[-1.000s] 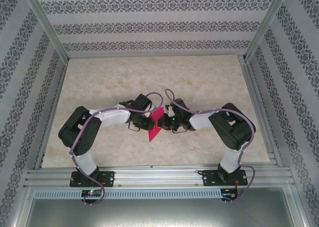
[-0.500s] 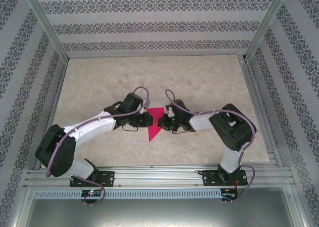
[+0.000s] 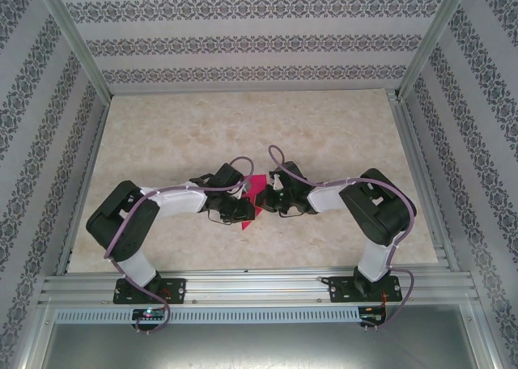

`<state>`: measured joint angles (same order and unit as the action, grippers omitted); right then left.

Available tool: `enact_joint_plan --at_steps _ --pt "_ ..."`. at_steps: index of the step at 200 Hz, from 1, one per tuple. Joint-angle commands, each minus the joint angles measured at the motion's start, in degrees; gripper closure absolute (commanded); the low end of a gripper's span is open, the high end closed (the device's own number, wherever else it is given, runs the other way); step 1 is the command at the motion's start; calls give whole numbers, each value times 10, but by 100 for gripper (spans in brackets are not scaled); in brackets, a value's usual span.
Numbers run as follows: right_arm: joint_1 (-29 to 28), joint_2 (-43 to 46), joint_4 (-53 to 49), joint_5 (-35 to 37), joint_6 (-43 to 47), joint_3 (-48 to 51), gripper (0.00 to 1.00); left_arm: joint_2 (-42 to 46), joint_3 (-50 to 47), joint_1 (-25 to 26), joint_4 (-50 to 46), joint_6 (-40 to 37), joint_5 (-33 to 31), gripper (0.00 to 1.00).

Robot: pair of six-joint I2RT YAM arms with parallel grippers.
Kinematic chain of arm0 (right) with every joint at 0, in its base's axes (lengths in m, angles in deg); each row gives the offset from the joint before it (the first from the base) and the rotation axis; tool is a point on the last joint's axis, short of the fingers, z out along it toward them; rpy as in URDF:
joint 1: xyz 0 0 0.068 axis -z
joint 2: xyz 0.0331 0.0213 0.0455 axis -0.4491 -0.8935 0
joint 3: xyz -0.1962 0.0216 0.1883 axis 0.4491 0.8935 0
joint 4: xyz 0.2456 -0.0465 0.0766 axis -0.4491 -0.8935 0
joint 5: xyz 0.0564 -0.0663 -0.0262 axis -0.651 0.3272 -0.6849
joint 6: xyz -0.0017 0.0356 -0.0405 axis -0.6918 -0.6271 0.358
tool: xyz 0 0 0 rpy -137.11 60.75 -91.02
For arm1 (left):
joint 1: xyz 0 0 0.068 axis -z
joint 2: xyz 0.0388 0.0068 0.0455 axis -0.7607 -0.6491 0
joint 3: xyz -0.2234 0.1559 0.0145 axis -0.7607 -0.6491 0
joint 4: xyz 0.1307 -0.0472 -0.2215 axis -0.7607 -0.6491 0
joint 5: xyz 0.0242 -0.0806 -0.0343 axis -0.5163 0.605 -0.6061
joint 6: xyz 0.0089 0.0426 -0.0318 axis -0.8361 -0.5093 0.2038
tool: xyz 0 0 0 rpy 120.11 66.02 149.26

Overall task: Fold a paper plane with a square sheet of paper (pick it up from the middle)
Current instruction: Third fold the triangle at the center of the table.

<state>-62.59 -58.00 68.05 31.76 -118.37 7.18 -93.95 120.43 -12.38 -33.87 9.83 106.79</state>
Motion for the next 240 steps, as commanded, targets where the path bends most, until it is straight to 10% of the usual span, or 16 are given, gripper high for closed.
enact_joint_plan --at_steps 1,240 --pt "-7 -12 -55 38 1 13 98 -21 15 6 -48 -12 -14 85" --pt "98 7 37 -5 53 18 89 3 -54 6 -106 -64 -41 90"
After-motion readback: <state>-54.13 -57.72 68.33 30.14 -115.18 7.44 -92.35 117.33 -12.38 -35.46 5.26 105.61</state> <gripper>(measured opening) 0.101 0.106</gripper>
